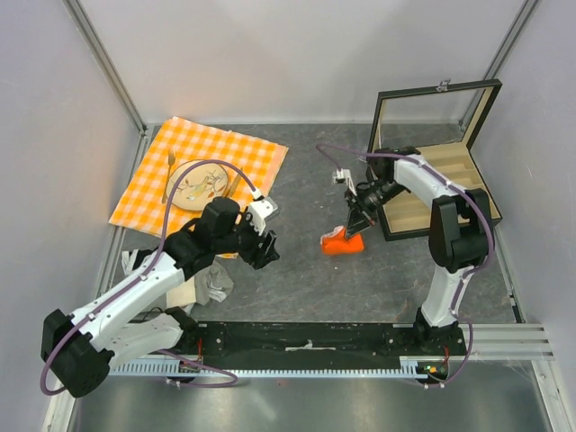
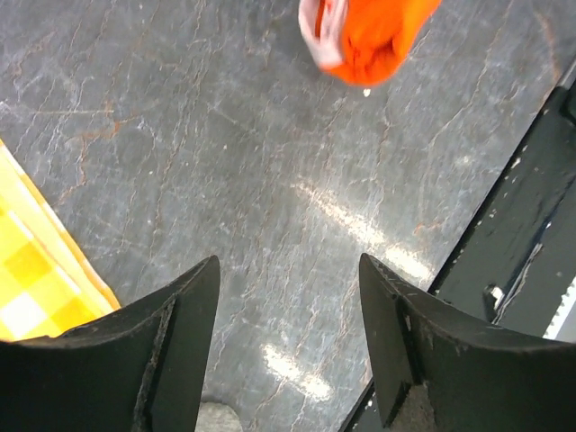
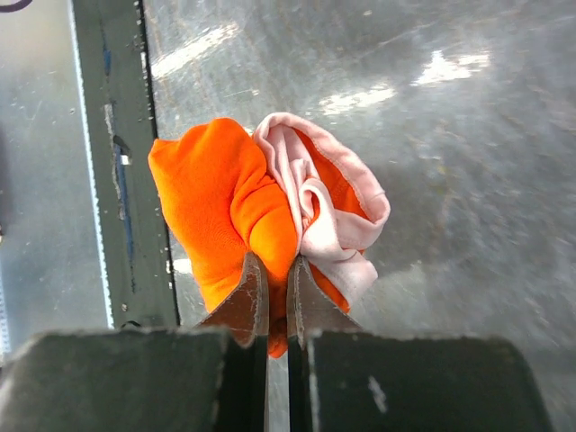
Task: Roll the underwear
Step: Pick up the underwear from the center of the board, then place the underwear in the storage box, then reset both arms
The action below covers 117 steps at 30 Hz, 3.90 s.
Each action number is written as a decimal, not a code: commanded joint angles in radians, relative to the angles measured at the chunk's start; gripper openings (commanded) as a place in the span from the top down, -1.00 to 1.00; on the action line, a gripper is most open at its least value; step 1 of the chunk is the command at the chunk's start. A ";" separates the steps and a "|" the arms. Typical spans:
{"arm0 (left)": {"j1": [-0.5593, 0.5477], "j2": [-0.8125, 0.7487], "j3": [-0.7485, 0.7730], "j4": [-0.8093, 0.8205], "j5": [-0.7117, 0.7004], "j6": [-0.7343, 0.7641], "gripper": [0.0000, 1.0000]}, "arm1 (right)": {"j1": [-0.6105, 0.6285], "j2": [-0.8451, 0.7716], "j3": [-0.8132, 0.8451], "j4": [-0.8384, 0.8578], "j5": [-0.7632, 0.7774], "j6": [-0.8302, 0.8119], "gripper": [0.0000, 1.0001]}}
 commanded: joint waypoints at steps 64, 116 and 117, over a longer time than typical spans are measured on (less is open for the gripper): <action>0.009 0.002 -0.032 -0.007 -0.153 0.101 -0.40 | -0.380 0.513 0.445 0.162 0.685 -0.330 0.98; 0.018 -0.399 0.014 -0.101 -0.183 -0.334 -0.90 | -0.452 -0.484 0.152 0.258 0.309 0.154 -0.62; 0.017 -0.431 0.017 -0.104 -0.178 -0.352 -0.91 | -0.452 -0.512 0.133 0.283 0.301 0.187 -0.67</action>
